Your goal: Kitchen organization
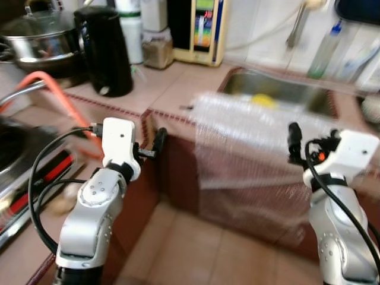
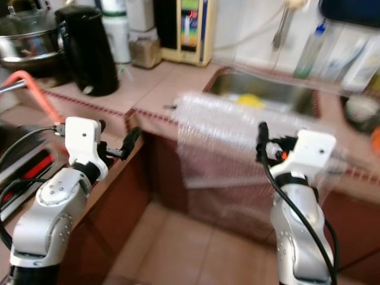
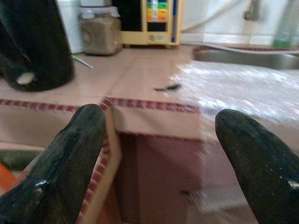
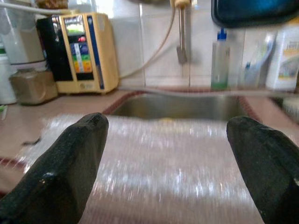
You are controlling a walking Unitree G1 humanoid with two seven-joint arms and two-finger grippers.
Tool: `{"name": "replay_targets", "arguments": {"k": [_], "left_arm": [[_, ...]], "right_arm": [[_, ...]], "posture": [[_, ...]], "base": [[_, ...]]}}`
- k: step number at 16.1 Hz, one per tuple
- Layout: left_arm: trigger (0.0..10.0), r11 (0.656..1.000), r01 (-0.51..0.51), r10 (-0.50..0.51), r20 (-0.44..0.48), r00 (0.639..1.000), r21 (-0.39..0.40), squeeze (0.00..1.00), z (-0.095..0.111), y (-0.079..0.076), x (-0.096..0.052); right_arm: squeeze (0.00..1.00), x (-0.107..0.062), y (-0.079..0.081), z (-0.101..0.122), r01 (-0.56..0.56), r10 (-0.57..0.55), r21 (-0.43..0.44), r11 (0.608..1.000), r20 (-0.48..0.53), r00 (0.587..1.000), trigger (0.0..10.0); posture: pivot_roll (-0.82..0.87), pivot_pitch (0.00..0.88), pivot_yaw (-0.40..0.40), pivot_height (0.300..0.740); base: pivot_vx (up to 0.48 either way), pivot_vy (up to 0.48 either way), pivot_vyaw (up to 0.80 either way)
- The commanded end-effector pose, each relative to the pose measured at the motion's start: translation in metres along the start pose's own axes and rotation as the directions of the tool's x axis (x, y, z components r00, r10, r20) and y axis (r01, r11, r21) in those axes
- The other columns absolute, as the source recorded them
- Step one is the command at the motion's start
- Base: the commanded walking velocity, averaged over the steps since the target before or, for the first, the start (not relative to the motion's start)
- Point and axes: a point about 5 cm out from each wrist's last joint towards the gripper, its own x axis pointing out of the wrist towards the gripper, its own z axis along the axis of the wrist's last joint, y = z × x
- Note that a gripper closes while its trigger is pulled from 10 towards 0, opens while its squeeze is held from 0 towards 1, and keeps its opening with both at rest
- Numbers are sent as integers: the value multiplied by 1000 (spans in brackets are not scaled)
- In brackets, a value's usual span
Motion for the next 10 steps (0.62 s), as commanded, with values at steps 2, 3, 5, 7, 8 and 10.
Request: {"name": "replay_targets", "arguments": {"k": [2, 3, 5, 7, 8, 10], "left_arm": [[10000, 1000, 6, -6, 7, 1000, 15, 0, -4, 0, 2], [10000, 1000, -2, 2, -10, 1000, 5, 0, -9, 1, 3], [10000, 999, -27, 24, -74, 997, -37, 0, -27, 6, 8], [10000, 999, -34, 30, -114, 993, -28, 0, -43, 9, 13], [10000, 999, -44, 39, -165, 986, -27, 0, -58, 11, 15], [10000, 999, -42, 44, -241, 970, 15, 0, -85, 16, 16]], "right_arm": [[0, 3, 0, -1, 2, -2, -10, 1000, -1, 1000, 10000], [0, 3, 1, -2, -4, 4, -14, 1000, -3, 1000, 10000], [0, 7, 6, -6, -26, 26, -22, 999, -15, 1000, 10000], [0, 8, 11, -21, -60, 58, -35, 998, -55, 997, 10000], [0, 9, 14, -35, -84, 80, -44, 996, -93, 992, 10000], [0, 10, 13, -66, -119, 106, -63, 991, -182, 978, 10000]], "posture": [[-8, 8, -18, 740], [-9, 6, -20, 740], [-13, 2, -24, 740], [-12, 0, -25, 740], [-8, 0, -26, 740], [-5, 0, -27, 740]], "base": [[-124, 0, 0], [0, 0, 0], [0, 0, 0], [0, 0, 0], [0, 0, 0], [0, 0, 0]]}}
